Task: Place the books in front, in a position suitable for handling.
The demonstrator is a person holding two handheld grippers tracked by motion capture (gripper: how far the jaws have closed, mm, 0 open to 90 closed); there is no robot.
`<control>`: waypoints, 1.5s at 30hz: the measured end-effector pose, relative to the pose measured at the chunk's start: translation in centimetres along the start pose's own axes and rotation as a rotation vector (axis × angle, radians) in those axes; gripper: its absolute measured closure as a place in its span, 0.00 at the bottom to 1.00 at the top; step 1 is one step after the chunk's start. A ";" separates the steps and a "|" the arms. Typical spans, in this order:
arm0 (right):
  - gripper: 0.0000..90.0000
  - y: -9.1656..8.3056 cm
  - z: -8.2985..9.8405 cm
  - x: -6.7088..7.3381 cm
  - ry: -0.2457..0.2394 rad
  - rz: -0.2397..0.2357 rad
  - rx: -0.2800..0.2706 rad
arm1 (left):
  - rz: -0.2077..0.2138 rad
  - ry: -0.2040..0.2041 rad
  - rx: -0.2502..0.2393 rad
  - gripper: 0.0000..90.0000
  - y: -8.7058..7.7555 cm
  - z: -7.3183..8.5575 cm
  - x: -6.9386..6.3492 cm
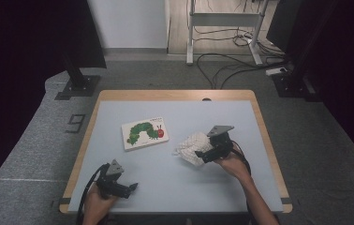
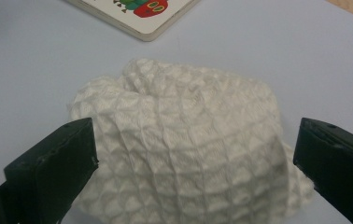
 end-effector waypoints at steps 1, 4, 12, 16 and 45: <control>0.00 0.2 -0.1 0.0 -0.002 -0.001 0.003 | 0.000 0.001 -0.001 0.00 0.0 0.0 0.0; 0.00 1.4 -0.4 0.1 -0.014 0.003 0.020 | -0.001 0.000 -0.001 0.00 0.0 0.0 0.0; 0.00 3.9 0.2 0.0 -0.016 0.004 0.078 | 0.000 0.000 -0.001 0.00 0.0 0.0 0.0; 0.06 4.7 0.6 -0.2 -0.018 0.013 0.107 | 0.000 0.000 0.000 0.00 0.0 0.0 0.0; 0.71 0.8 -2.0 -0.7 0.046 -0.031 0.040 | 0.000 0.000 0.000 0.00 0.0 0.0 0.0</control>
Point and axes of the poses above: each handheld gripper's, and its own axes: y roughly forward along the jaws, z roughly out of its underside, x roughly to its left, the point moved 7 cm from there along y, roughly forward along the jaws, and after that the axes turned 5 degrees about z, right-handed, at the moved point
